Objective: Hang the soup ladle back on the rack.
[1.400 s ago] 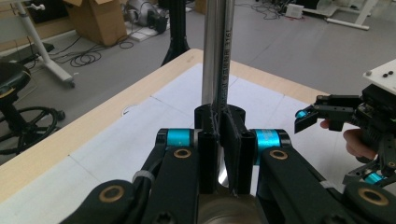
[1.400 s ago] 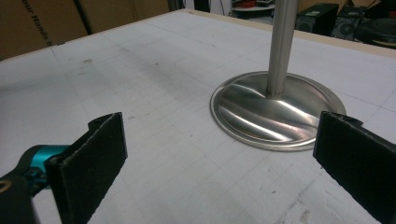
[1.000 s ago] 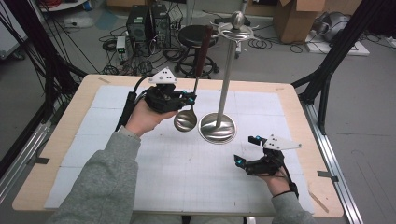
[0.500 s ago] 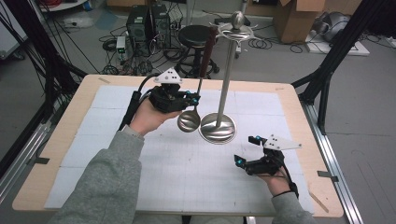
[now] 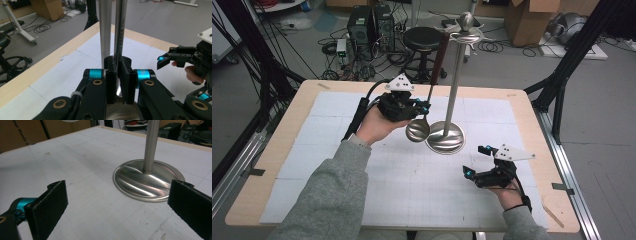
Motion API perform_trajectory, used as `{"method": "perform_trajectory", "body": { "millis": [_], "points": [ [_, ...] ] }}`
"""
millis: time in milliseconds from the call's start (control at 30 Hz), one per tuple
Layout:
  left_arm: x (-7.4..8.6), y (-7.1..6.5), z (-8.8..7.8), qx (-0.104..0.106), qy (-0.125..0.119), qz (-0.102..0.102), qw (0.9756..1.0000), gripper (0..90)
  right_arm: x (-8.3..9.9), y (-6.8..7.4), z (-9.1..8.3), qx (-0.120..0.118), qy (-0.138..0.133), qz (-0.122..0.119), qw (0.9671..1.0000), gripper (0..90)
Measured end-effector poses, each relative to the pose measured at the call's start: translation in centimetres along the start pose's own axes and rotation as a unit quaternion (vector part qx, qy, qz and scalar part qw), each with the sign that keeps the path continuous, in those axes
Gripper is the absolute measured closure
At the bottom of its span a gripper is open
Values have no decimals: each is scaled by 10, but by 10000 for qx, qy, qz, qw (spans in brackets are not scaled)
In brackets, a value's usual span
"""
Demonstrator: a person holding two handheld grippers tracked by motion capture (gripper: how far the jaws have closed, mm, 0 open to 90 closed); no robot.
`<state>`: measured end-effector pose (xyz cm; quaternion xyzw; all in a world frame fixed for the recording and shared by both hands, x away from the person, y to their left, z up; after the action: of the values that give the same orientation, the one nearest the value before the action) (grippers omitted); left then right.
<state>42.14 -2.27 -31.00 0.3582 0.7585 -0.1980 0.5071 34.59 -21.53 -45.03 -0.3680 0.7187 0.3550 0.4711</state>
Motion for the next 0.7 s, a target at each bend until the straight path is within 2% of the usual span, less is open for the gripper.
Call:
{"method": "perform_trajectory", "body": {
  "millis": [700],
  "points": [
    [-2,-3,11,-40,150,-17,9999,839,0,0,0,0,9,-10,10000,18]
  ]
}}
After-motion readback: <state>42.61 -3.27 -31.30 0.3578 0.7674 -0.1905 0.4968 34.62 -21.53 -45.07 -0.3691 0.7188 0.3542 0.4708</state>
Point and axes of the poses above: each handheld gripper's, and its own axes: z roughly forward along the jaws, x roughly out of its underside, y roughly to its left, the point moved 9 cm from there along z, roughly forward along the jaws, and after that the axes turned 11 degrees about -x, right-handed, at the moved point
